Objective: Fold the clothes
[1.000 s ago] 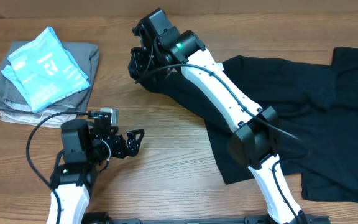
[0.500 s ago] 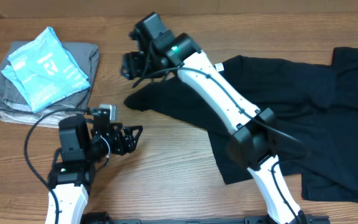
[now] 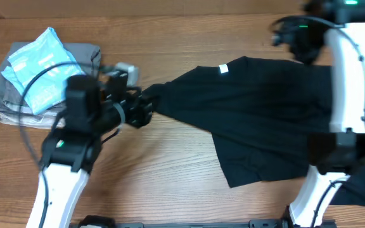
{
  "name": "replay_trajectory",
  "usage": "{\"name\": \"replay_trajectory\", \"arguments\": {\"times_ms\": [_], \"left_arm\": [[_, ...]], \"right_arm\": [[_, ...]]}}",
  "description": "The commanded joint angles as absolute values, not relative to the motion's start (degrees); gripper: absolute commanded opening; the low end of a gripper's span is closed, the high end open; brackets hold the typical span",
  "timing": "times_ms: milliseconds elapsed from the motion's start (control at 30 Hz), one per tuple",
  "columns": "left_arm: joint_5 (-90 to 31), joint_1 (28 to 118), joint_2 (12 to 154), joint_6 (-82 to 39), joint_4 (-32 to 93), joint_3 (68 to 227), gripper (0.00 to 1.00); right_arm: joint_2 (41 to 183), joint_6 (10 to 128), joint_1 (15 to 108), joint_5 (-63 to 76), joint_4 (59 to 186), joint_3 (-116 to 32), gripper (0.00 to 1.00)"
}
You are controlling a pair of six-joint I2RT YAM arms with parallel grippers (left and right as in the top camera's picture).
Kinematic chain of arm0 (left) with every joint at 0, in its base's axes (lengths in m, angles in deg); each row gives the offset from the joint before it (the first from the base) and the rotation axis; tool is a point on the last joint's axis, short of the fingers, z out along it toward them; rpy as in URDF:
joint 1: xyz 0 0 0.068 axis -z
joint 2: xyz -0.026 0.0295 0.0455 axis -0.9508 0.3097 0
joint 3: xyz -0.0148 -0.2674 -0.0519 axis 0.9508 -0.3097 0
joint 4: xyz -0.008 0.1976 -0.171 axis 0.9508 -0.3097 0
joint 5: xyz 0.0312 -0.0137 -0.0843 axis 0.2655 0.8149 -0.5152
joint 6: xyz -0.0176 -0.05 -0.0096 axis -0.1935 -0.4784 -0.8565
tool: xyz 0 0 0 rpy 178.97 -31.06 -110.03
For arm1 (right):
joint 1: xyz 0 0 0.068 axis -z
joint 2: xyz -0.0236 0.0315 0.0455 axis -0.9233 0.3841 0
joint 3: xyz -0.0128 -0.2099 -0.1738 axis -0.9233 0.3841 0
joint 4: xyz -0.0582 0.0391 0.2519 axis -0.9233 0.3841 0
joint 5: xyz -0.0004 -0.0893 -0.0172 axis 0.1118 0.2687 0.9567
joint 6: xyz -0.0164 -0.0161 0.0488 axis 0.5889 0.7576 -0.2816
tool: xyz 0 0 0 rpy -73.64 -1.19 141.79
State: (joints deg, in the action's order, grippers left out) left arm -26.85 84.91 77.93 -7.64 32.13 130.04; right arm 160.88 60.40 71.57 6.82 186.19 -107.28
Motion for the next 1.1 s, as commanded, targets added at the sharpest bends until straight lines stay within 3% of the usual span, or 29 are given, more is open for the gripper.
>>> {"name": "replay_trajectory", "arguments": {"times_ms": [0,133,167,200,467,1067], "left_arm": [[-16.88,91.97,88.75,-5.06,31.17,137.14,0.60],[-16.66,95.90,103.96,-3.77,28.94,149.25,0.42],[-16.66,96.34,107.04,-3.44,28.26,152.11,0.40],[-16.64,96.89,112.81,-3.33,27.30,157.55,0.38],[-11.81,97.91,136.26,2.57,27.84,179.06,0.33],[-10.63,97.91,147.24,6.24,22.99,179.91,0.30]], "right_arm": [[160.86,60.51,76.93,8.13,187.02,-107.85,0.70],[160.86,60.53,83.38,8.18,187.02,-107.85,0.77],[160.86,60.53,84.40,8.18,187.02,-107.85,0.83],[160.86,60.51,85.96,8.18,186.99,-107.85,1.00],[160.86,60.51,88.97,8.18,186.47,-107.85,1.00],[160.86,60.51,88.97,8.18,186.47,-107.85,1.00]]}}
